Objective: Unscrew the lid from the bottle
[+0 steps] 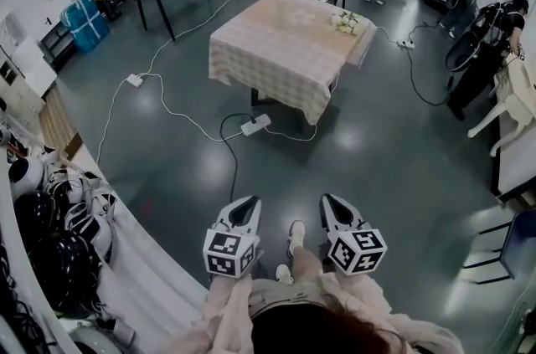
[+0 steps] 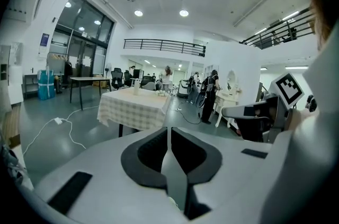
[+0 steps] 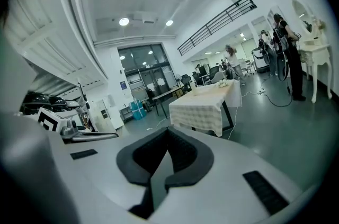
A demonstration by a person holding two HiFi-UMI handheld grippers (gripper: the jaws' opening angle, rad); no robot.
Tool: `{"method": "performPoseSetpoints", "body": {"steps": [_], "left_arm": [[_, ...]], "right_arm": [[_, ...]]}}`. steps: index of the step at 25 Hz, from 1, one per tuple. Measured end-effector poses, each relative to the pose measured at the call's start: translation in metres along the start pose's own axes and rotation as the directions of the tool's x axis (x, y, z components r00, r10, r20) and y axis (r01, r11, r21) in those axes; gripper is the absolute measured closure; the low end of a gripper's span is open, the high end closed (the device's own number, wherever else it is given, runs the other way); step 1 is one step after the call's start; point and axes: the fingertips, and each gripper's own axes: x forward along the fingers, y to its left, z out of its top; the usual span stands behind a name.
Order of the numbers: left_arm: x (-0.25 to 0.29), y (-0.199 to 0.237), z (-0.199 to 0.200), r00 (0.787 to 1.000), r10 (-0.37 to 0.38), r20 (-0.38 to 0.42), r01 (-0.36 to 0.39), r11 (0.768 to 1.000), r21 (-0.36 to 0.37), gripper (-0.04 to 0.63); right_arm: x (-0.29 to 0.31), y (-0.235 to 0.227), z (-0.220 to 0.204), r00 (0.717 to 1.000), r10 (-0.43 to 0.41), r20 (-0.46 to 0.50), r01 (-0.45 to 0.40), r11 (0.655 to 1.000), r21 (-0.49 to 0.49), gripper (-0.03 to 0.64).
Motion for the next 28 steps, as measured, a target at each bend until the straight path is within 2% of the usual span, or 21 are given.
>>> {"method": "performPoseSetpoints", "body": {"steps": [5, 18, 23, 28], "left_arm": [[0.036, 0.030, 0.014, 1.000, 0.008, -0.004, -0.008, 1.000, 0.000, 0.566], [0.180, 0.132, 0.097, 0.998, 0.050, 0.024, -0.050, 0.999, -0.006, 0.566], [0.230, 0.158, 0.111, 0.998, 0.064, 0.023, -0.063, 0.998, -0.016, 0.566], [0.265, 0.175, 0.114, 0.998, 0.060, 0.000, -0.059, 0.997, -0.043, 0.566]], "right_arm": [[0.043, -0.018, 0.017, 1.000, -0.008, 0.005, 0.008, 1.000, 0.008, 0.604], [0.207, -0.091, 0.092, 1.000, -0.002, -0.018, 0.002, 1.000, -0.015, 0.604], [0.262, -0.117, 0.115, 0.999, 0.014, -0.029, -0.015, 0.999, -0.032, 0.604], [0.302, -0.130, 0.117, 0.997, 0.027, -0.067, -0.029, 0.999, -0.026, 0.604]]}}
